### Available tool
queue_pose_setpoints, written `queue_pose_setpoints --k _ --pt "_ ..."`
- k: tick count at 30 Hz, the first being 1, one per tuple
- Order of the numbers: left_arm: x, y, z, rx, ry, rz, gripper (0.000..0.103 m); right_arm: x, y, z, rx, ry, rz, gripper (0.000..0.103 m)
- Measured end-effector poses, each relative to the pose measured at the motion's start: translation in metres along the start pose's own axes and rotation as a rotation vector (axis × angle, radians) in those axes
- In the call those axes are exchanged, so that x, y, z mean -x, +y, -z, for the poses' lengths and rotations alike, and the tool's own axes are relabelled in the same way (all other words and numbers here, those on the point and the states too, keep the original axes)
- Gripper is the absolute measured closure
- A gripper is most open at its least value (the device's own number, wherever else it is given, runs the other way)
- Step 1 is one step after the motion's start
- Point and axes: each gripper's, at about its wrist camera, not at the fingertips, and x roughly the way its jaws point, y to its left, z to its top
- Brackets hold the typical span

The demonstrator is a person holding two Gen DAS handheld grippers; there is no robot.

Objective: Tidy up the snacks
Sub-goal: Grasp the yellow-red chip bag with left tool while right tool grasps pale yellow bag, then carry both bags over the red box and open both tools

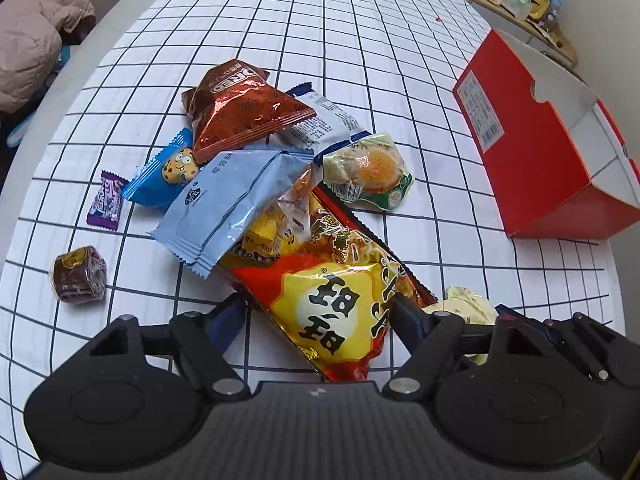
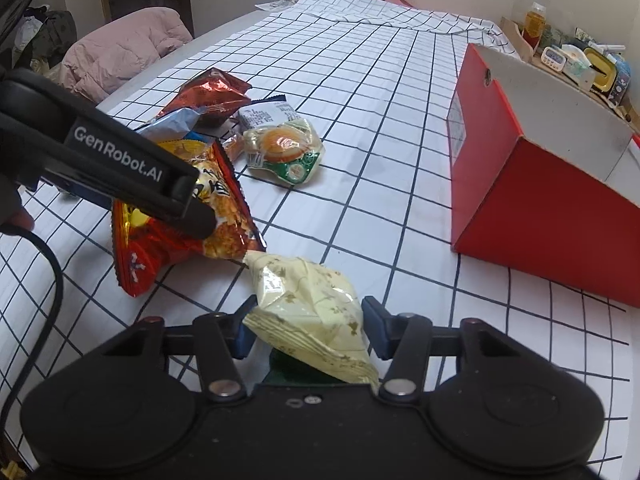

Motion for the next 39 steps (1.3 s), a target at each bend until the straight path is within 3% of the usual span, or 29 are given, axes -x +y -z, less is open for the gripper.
queue_pose_setpoints --k 7,20,39 --pt "0.007 -0.005 0.005 -0.02 -0.022 -0.004 0.038 0.006 -0.001 0.002 -0.014 -0.007 -0.005 0.059" --pt "0.053 -0.021 0.012 -0.049 -0.084 0.013 0.039 0.058 -0.026 0.001 -0.128 -0.071 0.016 0.06" --pt "0.114 -0.115 -0.028 -0.196 -0.202 0.045 0.038 0.128 -0.1 -0.034 -0.216 -0.208 0.058 0.06"
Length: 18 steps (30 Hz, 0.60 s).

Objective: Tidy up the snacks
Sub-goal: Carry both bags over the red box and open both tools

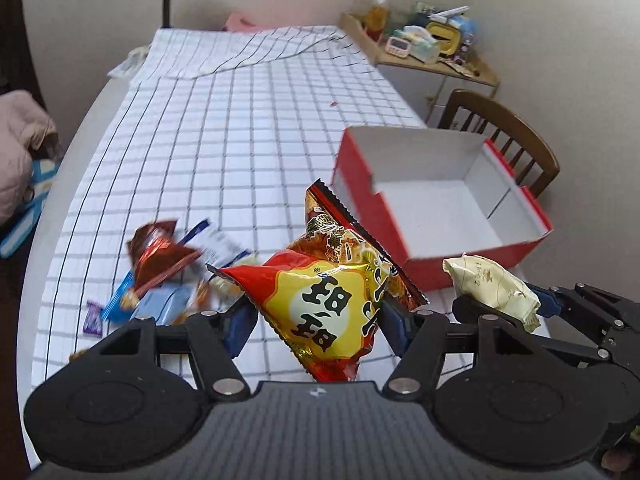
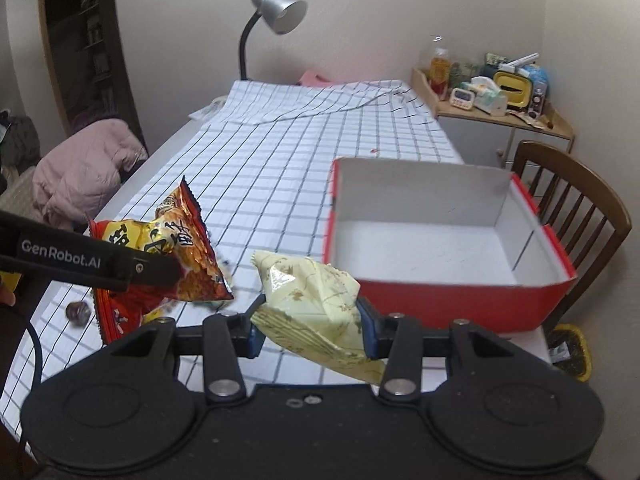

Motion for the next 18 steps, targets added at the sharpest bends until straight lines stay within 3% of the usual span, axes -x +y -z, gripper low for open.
queue_pose_setpoints --k 10,18 --pt "-0.02 -0.061 -0.041 -0.082 -0.021 0.011 0.038 -0.004 -0.056 -0.024 -0.041 -0.029 0.03 0.059" --pt "-0.053 -0.103 -0.07 -0.118 -0.009 0.0 0.038 -0.027 -0.105 -0.039 -0.069 -0.004 0.055 0.059"
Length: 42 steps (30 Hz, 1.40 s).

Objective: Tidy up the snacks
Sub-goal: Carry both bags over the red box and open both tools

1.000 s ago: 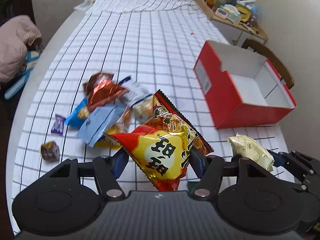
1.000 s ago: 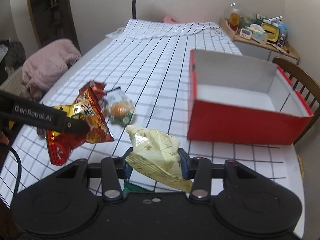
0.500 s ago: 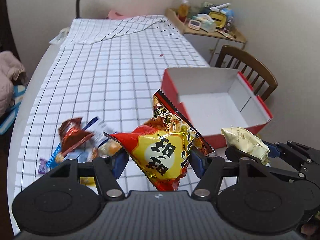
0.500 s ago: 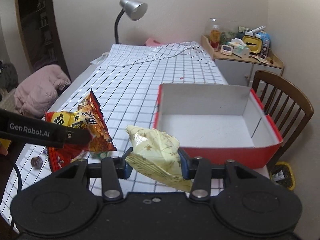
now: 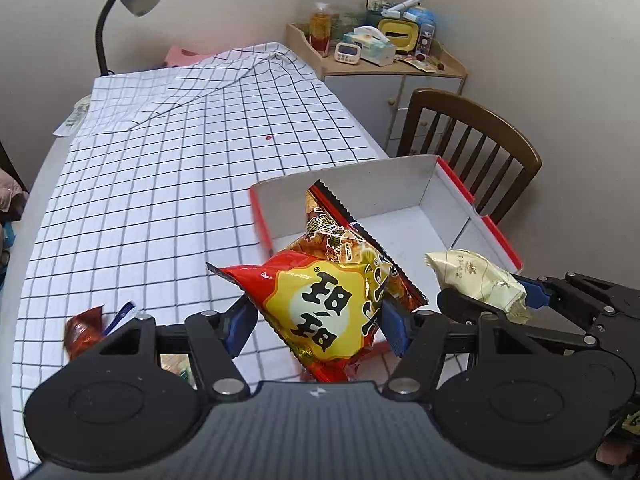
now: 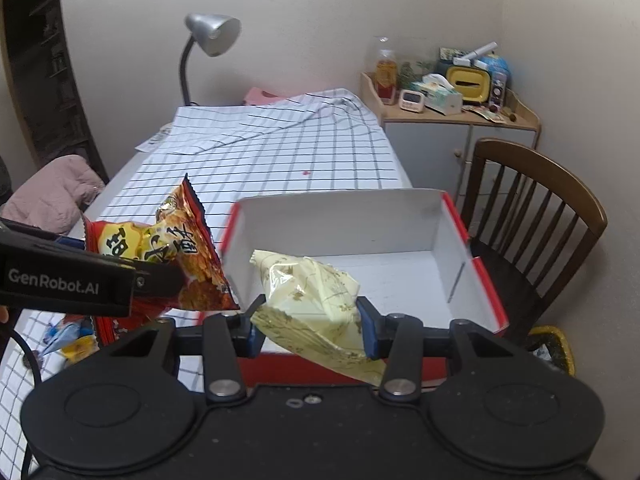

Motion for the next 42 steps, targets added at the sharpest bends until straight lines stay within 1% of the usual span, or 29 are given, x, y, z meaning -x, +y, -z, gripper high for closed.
queue_pose_setpoints --k 5,11,17,21,23,25,32,35,38,39,42 --pt "-0.027 -0.018 -0.015 -0.021 0.003 -0.023 0.038 -0.021 -0.023 -0.006 0.021 0.028 0.029 0.059" --pt "-0.068 -0.028 -0.03 -0.003 0.063 -0.053 0.038 -0.053 -0.044 -0.012 0.036 0.072 0.039 0.059" --pt "-0.1 -0.033 -0.037 -0.007 0.088 -0.075 0.039 -0.087 -0.057 -0.011 0.051 0.135 0.026 0.059" --pt "-0.119 -0.04 -0.036 -0.043 0.12 -0.099 0.039 -0.104 -0.057 -0.008 0.09 0.179 0.024 0.059" --pt "-0.128 -0.04 -0.034 -0.044 0.138 -0.104 0.039 -0.112 -0.057 -0.007 0.1 0.211 0.005 0.059" --pt "-0.135 -0.039 -0.03 -0.037 0.158 -0.11 0.039 -0.12 -0.056 -0.005 0.114 0.232 0.008 0.059" --pt "-0.151 -0.032 -0.021 -0.021 0.2 -0.134 0.039 -0.135 -0.051 0.001 0.153 0.293 -0.009 0.058" --pt "-0.152 -0.032 -0.02 -0.021 0.203 -0.135 0.039 -0.137 -0.05 0.002 0.156 0.297 -0.004 0.057" --pt "-0.153 -0.032 -0.018 -0.019 0.207 -0.136 0.039 -0.137 -0.051 0.002 0.156 0.299 -0.003 0.051" --pt "-0.153 -0.032 -0.018 -0.017 0.208 -0.134 0.039 -0.136 -0.052 0.003 0.153 0.298 -0.002 0.047" --pt "-0.15 -0.031 -0.016 -0.01 0.207 -0.133 0.039 -0.135 -0.054 0.001 0.145 0.294 0.001 0.046"
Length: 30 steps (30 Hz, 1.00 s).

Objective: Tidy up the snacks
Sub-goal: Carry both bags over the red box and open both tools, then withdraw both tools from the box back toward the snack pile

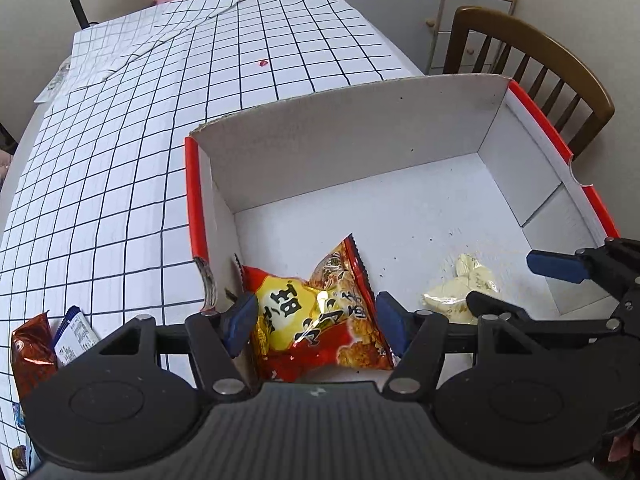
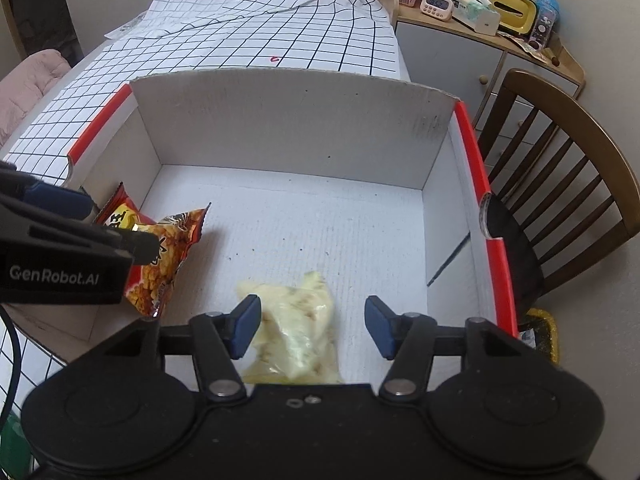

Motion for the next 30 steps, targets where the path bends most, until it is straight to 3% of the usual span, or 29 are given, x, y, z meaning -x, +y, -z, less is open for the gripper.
queue_pose_setpoints --k 13,16,30 --pt "0.035 0.013 0.013 0.035 -0.061 0.049 0.039 0.044 0.004 0.007 -0.056 -0.09 -0.039 0.037" --pt "0.047 0.015 0.017 0.034 -0.082 0.064 0.039 0.058 0.007 0.008 -0.074 -0.123 -0.041 0.03" --pt "0.11 0.046 0.047 0.01 -0.208 0.121 0.039 0.118 0.038 0.023 -0.114 -0.245 -0.057 0.021"
